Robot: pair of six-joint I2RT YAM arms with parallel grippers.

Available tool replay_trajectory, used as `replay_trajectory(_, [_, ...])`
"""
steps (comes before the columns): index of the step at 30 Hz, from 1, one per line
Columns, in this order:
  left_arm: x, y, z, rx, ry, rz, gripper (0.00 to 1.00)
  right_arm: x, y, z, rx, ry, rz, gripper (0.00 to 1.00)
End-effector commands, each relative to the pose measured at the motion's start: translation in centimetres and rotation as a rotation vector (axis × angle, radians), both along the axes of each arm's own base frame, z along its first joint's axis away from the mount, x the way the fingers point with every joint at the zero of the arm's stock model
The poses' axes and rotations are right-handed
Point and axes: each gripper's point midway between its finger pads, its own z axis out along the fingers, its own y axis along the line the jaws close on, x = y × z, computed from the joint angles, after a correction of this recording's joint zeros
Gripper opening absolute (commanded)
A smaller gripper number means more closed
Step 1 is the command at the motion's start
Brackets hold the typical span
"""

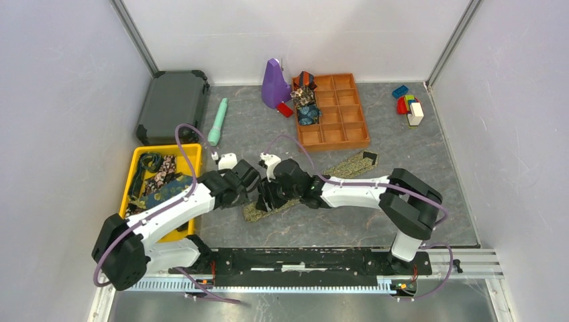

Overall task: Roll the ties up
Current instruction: Roll the tie at the center of the board.

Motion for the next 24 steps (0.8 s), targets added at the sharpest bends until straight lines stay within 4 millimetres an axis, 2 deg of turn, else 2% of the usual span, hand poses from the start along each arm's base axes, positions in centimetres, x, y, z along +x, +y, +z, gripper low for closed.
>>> replay_trajectory(1, [2.4,-0.3,0.6,-0.011,0.002,-0.059,0.48,0.2,-0.4,3.5,0.084,-0.051,-0.017,0.56])
replay_trajectory(5, [3.1,-0.4,-0.7,-0.033,0.041,-0.077,0.44,-0.9,-1.7,3.2,0.124,-0.019,-0.065,0.55])
replay_trajectory(9, [3.5,-0.8,-2.3,-0.053,0.090,-0.098,0.40,-2.5,-2.4,2.0,0.119,0.001,-0.111,0.43])
replay_trajectory(12, [3.8,-0.8,-3.2,-0.051,0.117,-0.108,0.38,-4.1,-1.8,1.0,0.127,0.023,-0.128,0.28])
replay_trajectory(17, [3.8,-1.0,-4.0,-0.066,0.153,-0.122,0.36,-6.1,0.1,-0.1,0.163,0.067,-0.116,0.17])
replay_trajectory(21, [3.4,-1.2,-4.4,-0.078,0.173,-0.126,0.35,-6.3,1.3,-0.5,0.202,0.084,-0.120,0.09])
replay_trajectory(24, [3.0,-1.5,-4.6,-0.098,0.187,-0.130,0.34,-5.3,1.7,-1.2,0.196,0.064,-0.158,0.05])
